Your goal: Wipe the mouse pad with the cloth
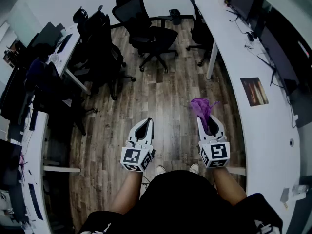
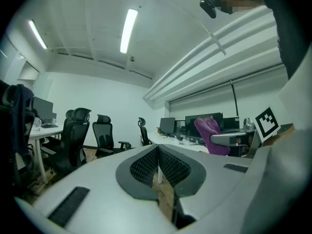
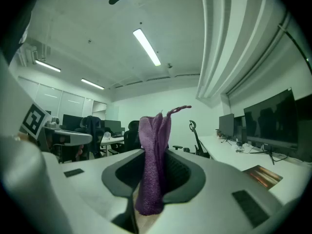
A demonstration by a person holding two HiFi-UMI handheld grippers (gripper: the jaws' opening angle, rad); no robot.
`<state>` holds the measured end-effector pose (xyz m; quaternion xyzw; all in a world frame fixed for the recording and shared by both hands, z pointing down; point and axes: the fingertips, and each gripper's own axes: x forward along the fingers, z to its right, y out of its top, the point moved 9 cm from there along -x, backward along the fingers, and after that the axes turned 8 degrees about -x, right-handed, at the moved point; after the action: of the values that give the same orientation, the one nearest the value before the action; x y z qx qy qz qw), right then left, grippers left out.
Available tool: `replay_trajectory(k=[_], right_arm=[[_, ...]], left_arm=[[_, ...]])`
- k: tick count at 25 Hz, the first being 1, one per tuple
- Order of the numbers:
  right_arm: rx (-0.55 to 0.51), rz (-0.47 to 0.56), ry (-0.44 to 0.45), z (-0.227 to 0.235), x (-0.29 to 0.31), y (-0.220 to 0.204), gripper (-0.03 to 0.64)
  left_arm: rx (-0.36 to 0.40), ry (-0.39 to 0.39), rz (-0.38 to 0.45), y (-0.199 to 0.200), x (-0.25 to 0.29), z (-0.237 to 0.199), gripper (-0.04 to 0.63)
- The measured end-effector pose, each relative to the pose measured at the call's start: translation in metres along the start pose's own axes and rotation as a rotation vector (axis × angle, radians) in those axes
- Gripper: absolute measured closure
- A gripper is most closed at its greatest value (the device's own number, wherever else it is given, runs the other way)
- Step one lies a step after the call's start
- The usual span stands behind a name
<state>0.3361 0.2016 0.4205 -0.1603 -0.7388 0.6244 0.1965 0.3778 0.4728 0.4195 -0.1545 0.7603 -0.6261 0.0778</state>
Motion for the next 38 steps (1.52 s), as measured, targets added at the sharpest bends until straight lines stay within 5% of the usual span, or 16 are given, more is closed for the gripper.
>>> replay_trajectory(k=[19,38], right_arm=[[-0.033,-0.08,-0.006,-0.019,0.006,-0.008,0.502],[-0.015,-0.097,0.022,-0.104,0.019,-0.014,0.502]], left_arm=[[0.013,-0.038,-0.045,-0.009,-0.003,-0.013,0.574],[0.005,-0.11,-0.072,-0.016,-0.036,-0.064,0.574]])
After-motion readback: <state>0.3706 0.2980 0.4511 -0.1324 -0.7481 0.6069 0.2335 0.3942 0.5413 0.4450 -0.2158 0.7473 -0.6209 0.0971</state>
